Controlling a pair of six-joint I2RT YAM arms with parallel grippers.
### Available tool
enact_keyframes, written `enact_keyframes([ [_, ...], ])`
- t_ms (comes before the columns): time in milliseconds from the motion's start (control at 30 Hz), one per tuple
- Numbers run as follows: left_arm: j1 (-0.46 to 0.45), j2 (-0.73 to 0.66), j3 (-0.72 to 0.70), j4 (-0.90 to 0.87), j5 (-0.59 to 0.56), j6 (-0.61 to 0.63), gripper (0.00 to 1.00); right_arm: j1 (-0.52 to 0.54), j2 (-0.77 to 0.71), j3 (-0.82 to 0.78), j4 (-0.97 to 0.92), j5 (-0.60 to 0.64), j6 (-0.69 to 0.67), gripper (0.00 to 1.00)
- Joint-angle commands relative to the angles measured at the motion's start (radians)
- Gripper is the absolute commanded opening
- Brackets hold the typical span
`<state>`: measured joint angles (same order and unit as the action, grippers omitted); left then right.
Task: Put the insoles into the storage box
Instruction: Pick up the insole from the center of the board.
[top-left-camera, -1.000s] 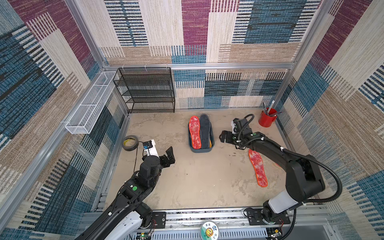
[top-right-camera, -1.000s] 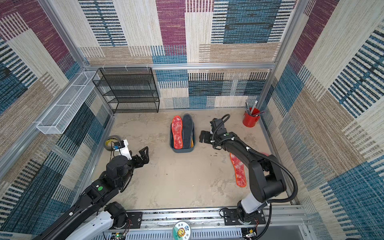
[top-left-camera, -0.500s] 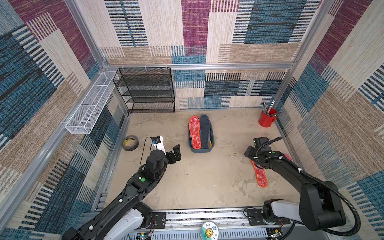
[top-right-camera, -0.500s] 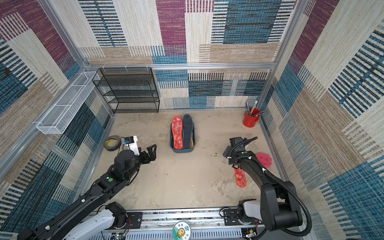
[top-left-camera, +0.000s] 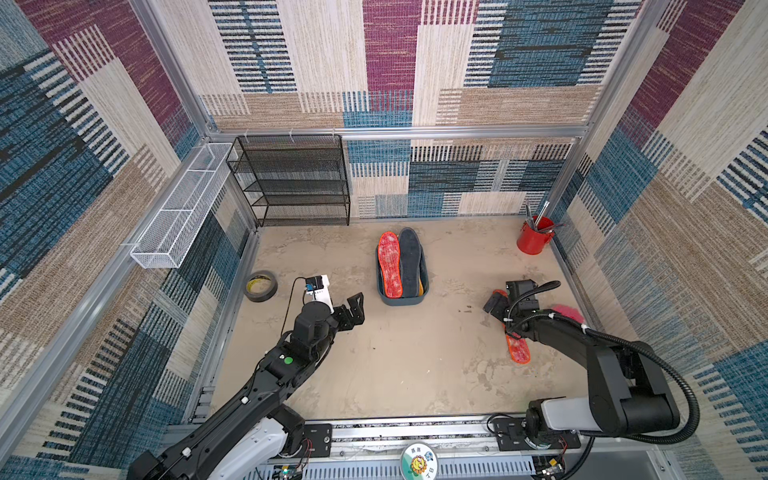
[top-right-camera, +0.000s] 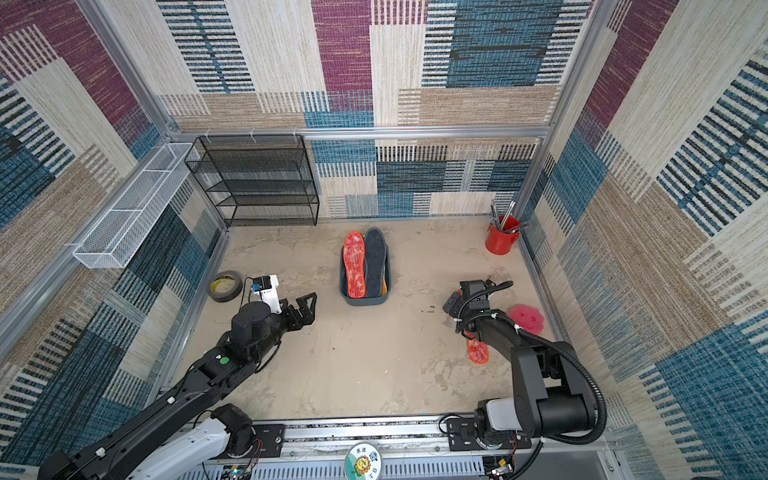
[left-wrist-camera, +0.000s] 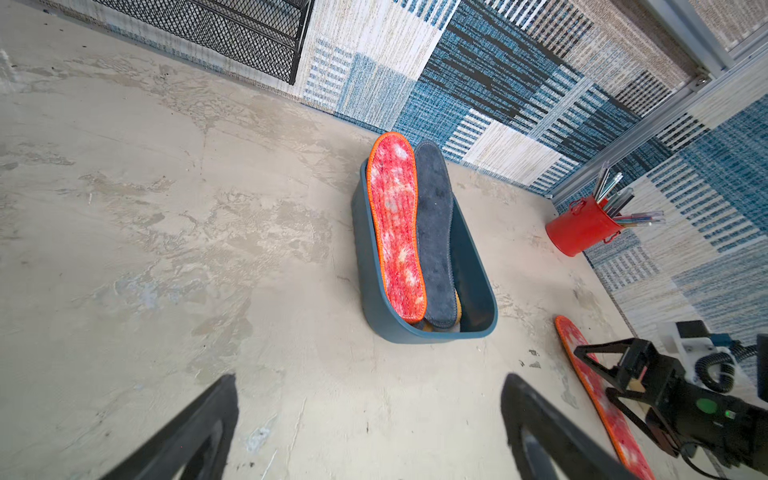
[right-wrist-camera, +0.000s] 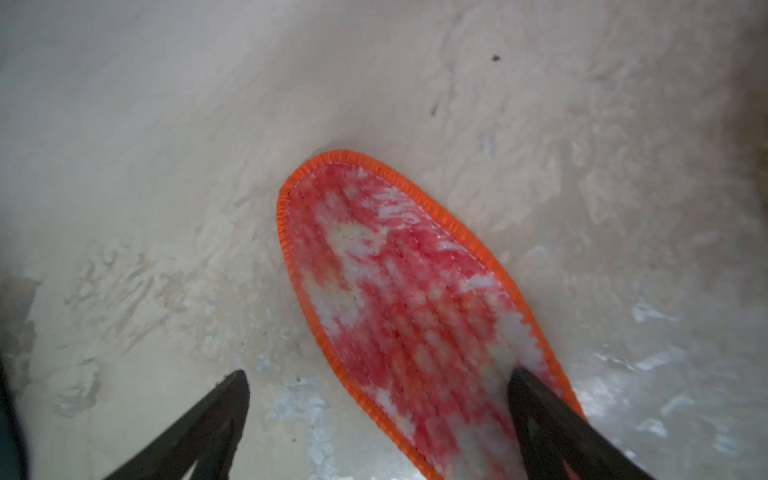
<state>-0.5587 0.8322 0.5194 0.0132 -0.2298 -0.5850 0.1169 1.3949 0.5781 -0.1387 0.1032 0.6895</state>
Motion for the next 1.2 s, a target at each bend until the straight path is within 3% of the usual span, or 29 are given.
enact_keyframes([
  [0,0.003,0.0,0.002,0.028,0.005,-0.019,0.99,0.037,0.014,-0.008,-0.048,-0.147,0.098,0.98],
  [267,0.008,0.022,0.006,0.046,0.026,-0.029,1.0,0.199,0.029,0.098,-0.054,-0.184,0.2,0.98],
  [433,0.011,0.044,0.018,0.052,0.044,-0.024,0.99,0.197,-0.031,0.166,-0.208,-0.044,0.076,0.98],
  [567,0.013,0.064,0.021,0.07,0.053,-0.025,0.99,0.178,-0.066,0.118,-0.254,-0.049,0.009,0.99],
  [700,0.016,0.086,0.029,0.084,0.071,-0.026,0.99,0.178,-0.071,0.048,-0.235,-0.08,0.008,0.7],
  [767,0.016,0.097,0.037,0.084,0.082,-0.026,1.0,0.177,-0.066,0.024,-0.213,-0.078,0.005,0.62],
  [900,0.017,0.108,0.044,0.085,0.093,-0.024,1.0,0.174,-0.009,0.031,-0.202,-0.062,-0.033,0.53],
  [1067,0.017,0.103,0.045,0.082,0.096,-0.029,1.0,0.165,0.042,0.032,-0.17,-0.074,-0.064,0.49],
  [1167,0.019,0.1,0.044,0.08,0.096,-0.029,1.0,0.165,0.061,0.029,-0.145,-0.097,-0.079,0.38],
])
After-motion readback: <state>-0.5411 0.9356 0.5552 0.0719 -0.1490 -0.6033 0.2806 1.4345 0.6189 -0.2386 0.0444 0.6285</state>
